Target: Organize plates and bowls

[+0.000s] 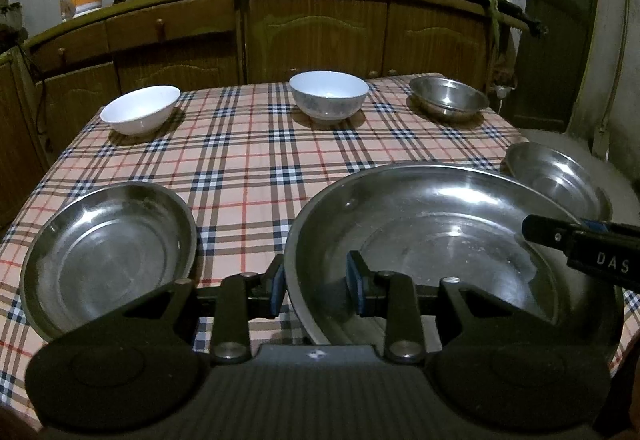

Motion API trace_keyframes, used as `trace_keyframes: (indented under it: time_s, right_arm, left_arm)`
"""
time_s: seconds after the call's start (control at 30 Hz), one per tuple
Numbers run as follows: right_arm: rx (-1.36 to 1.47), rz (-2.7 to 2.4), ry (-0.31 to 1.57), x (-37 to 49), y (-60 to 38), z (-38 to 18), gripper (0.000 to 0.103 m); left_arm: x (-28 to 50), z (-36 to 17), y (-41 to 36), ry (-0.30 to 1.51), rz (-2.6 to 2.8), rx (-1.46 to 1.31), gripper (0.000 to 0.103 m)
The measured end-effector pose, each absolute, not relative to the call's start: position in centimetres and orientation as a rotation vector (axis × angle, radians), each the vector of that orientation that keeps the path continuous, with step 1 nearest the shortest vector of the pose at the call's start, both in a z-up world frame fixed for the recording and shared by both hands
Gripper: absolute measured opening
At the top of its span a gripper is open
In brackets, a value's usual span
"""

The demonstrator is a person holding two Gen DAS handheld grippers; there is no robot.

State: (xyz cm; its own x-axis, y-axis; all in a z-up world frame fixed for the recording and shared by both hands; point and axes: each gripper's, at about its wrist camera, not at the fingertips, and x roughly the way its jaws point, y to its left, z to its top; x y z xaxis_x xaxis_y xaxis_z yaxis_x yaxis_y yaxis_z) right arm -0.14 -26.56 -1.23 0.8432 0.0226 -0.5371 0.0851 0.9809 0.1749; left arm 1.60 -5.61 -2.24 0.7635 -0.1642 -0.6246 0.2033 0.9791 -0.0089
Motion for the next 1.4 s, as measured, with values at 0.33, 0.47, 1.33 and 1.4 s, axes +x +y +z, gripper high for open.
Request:
trace_keyframes:
  time_s: [0.33,0.47,1.33,1.4]
  right_arm:
    - [0.195,-0.031,0.583,0.1,-26.7,-2.1,0.041]
    - [0.192,-0.030,0.590,0.3,-26.6,-2.5,0.041]
    - [0.162,-0.033,0.649,1.3,-26.2,-5.0,0.041]
    - [0.163,-0.037,0.652,1.4,-26.3,-5.1,0.041]
  left_arm:
    - [1.8,-2.9,-5.7,0.684,-0.202,0.070,0.032]
    - [1.9,-3.2,-5.6,0.688,-0.204,0.074,0.032]
    - [2.4,-5.1,-5.8,0.705,-0.196,0.115,0.033]
    - [2.3,-5.2,-5.8,0.707,-0.199,0.118,0.033]
